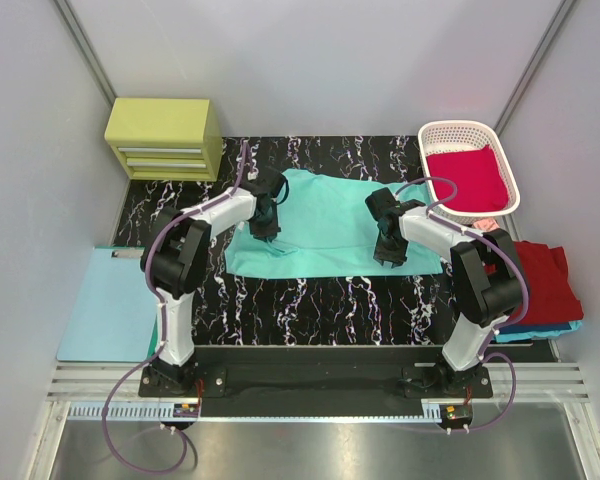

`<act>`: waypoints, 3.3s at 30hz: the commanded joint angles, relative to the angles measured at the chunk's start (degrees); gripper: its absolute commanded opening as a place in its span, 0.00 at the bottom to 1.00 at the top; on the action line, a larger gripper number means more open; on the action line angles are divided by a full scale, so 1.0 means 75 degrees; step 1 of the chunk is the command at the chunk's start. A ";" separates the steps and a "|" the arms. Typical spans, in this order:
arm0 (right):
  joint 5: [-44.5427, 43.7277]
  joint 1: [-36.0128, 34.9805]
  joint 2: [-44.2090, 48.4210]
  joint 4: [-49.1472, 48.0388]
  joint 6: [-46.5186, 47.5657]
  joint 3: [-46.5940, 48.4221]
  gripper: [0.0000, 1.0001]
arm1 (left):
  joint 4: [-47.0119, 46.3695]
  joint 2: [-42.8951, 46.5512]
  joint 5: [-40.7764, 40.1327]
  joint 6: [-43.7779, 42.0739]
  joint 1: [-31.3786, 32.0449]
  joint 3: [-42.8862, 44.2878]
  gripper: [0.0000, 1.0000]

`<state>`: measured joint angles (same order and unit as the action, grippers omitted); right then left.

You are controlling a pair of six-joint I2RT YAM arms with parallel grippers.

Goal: Fold and stack the t-shirts
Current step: Fold the flattened tshirt in 1/3 of the way

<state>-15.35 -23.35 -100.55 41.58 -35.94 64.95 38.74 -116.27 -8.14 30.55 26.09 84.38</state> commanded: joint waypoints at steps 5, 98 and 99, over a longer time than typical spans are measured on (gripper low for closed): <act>-0.0039 -0.0015 0.0071 -0.0119 0.0058 0.0059 0.36 | -0.0232 0.0794 -0.0461 0.0041 0.0143 0.0058 0.00; -0.0554 0.0712 -0.0995 -0.0165 -0.0106 0.0868 0.41 | 0.0459 0.2776 -0.0836 0.0498 0.0987 -0.3716 0.68; -0.0543 0.0712 -0.1007 -0.0189 -0.0106 0.0844 0.41 | 0.0483 0.2764 -0.0836 0.0498 0.0987 -0.3704 0.68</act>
<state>-18.87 -18.68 -107.46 41.36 -36.07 70.91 38.37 -95.61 -14.79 34.81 33.30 56.55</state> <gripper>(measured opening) 0.406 0.684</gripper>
